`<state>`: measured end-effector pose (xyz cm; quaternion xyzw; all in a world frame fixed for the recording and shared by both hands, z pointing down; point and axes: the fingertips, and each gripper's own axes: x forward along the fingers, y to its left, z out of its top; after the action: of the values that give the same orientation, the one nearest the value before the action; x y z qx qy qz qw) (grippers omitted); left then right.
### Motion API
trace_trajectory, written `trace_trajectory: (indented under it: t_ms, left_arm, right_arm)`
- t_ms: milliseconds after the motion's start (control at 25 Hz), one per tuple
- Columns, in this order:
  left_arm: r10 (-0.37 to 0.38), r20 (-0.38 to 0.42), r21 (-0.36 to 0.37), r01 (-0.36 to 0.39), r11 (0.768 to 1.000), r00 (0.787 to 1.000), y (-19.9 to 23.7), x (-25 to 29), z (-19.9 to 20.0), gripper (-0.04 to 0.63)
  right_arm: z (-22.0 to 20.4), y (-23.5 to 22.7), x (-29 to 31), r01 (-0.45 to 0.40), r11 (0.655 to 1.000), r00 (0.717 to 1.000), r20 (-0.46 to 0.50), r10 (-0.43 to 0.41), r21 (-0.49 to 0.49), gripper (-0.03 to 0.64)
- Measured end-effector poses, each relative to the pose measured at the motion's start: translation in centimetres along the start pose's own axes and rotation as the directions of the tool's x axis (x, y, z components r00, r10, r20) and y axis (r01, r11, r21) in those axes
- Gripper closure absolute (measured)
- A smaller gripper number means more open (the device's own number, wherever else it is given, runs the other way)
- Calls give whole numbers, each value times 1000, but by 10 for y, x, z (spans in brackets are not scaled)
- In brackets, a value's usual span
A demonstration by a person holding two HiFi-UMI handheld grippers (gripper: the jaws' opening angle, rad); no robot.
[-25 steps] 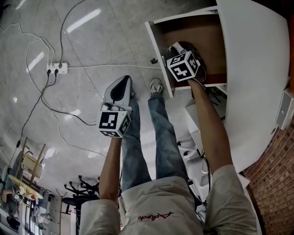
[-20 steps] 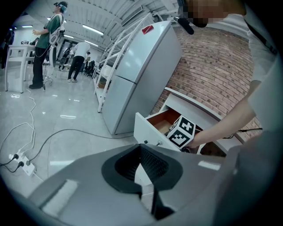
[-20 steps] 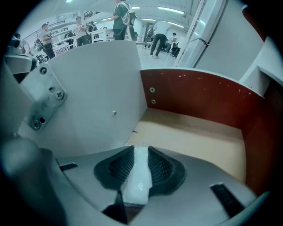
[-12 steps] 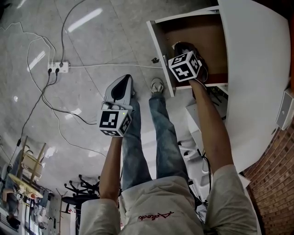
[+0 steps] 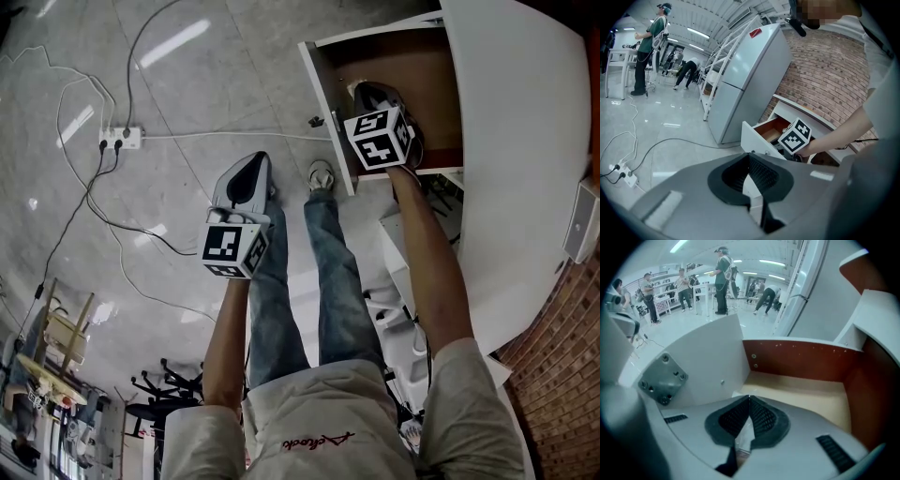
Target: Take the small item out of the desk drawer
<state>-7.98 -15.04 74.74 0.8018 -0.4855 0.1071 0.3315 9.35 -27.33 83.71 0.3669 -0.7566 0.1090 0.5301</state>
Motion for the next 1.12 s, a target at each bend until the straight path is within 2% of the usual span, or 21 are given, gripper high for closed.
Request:
trace_trajectory:
  t_ms: [440, 920, 1120]
  left_arm:
    - [-6, 15, 10, 5, 1000, 1000, -8, -2, 9, 586]
    - [0, 20, 14, 0, 1000, 1000, -15, -5, 12, 586]
    - [1, 29, 24, -1, 1000, 1000, -20, -6, 18, 586]
  right_arm:
    - [25, 4, -50, 35, 985, 979, 191, -67, 167, 606]
    - [25, 15, -121, 49, 952, 924, 349, -158, 302, 606]
    - [13, 19, -147, 49, 936, 906, 379, -188, 348, 606]
